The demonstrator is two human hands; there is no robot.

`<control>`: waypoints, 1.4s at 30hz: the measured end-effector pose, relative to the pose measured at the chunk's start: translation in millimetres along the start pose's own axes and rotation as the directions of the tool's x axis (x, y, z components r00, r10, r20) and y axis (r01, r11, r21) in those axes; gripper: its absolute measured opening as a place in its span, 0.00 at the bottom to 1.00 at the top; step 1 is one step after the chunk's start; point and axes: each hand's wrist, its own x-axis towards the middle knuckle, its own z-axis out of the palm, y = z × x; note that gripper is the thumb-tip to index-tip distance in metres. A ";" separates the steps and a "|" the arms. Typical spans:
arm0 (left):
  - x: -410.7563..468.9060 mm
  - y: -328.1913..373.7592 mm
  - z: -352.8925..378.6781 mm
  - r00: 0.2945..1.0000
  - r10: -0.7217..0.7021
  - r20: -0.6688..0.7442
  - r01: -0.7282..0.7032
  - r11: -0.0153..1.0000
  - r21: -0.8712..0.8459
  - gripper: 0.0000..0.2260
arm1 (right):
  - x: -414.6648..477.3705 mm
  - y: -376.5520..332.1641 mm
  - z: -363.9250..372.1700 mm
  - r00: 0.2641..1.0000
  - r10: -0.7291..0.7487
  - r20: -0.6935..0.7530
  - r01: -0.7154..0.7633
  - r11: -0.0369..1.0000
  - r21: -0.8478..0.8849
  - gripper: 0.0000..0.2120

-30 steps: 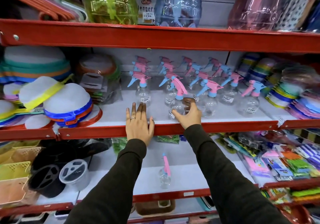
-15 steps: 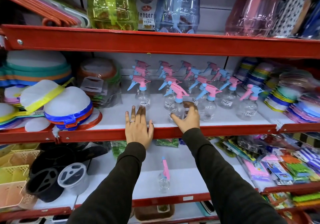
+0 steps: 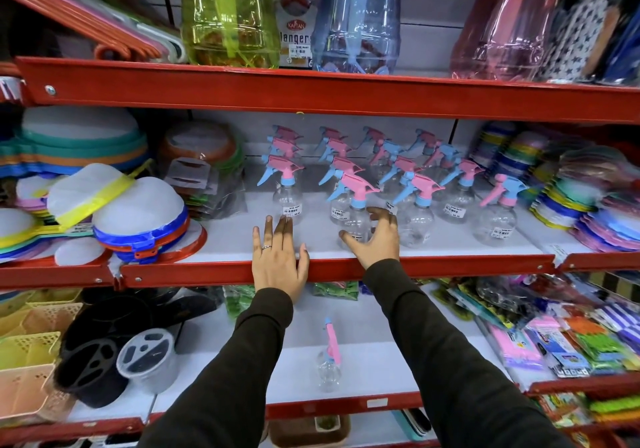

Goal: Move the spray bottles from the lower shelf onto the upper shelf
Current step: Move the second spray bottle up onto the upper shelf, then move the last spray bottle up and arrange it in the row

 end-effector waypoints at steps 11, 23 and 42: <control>-1.0 0.3 -1.3 1.000 0.002 0.014 -0.003 1.000 0.005 0.30 | -1.8 3.5 -1.6 0.999 -0.018 0.047 0.015 0.998 0.058 0.36; -3.2 -1.0 -6.2 0.999 0.028 0.042 -0.028 1.000 -0.005 0.31 | -50.9 5.8 -20.4 0.964 -0.154 -0.217 0.196 0.963 0.187 0.23; -2.1 -55.7 -13.3 1.000 -0.004 0.005 0.004 0.999 0.032 0.25 | -177.6 137.2 54.5 0.824 0.436 0.362 -0.449 0.892 -0.054 0.33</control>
